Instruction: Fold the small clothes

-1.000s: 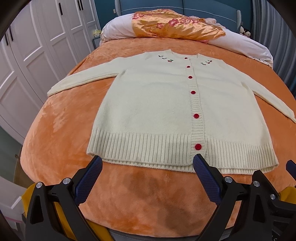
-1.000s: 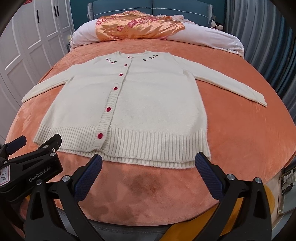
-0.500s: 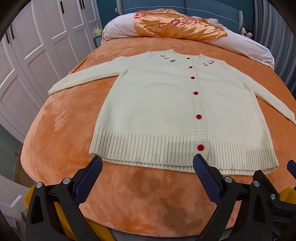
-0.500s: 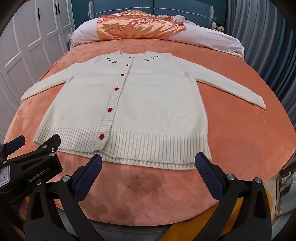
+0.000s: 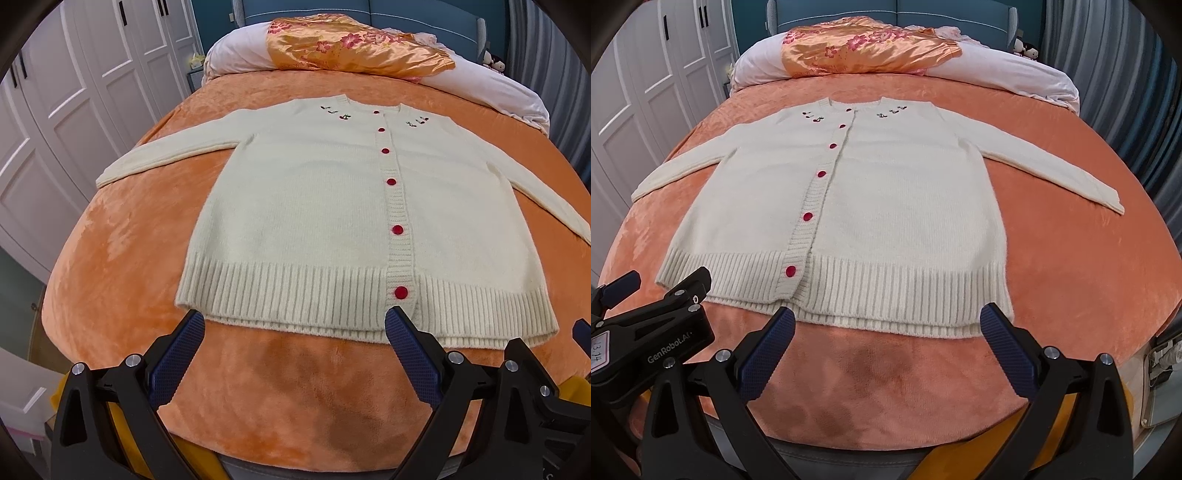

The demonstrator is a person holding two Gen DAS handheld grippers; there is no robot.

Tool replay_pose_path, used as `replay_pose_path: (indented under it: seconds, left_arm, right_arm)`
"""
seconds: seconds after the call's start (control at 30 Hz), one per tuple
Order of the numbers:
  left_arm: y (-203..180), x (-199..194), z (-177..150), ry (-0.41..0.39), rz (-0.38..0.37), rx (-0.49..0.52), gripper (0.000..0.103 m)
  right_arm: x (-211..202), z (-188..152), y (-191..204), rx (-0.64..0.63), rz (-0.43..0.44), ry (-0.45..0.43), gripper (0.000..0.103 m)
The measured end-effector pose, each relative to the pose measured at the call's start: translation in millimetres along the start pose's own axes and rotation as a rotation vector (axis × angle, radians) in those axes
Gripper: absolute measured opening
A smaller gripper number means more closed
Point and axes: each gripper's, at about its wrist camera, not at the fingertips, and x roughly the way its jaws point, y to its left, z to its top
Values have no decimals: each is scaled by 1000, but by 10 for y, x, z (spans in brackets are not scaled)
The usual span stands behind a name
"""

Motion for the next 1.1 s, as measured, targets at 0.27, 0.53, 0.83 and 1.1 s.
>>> replay_pose_path:
  seconds: [0.27, 0.53, 0.83, 1.1]
  left_arm:
    - [8, 9, -2, 3, -1, 0, 95]
    - [24, 28, -3, 5, 1, -2, 95]
    - [40, 35, -7, 6, 1, -2, 95]
    - [50, 51, -9, 10, 1, 0, 95]
  right_arm:
    - [8, -2, 16, -1, -1, 2, 98]
    - [21, -1, 20, -1, 1, 5, 98]
    - [24, -2, 20, -1, 0, 4, 98]
    - [32, -3, 17, -2, 2, 7, 98]
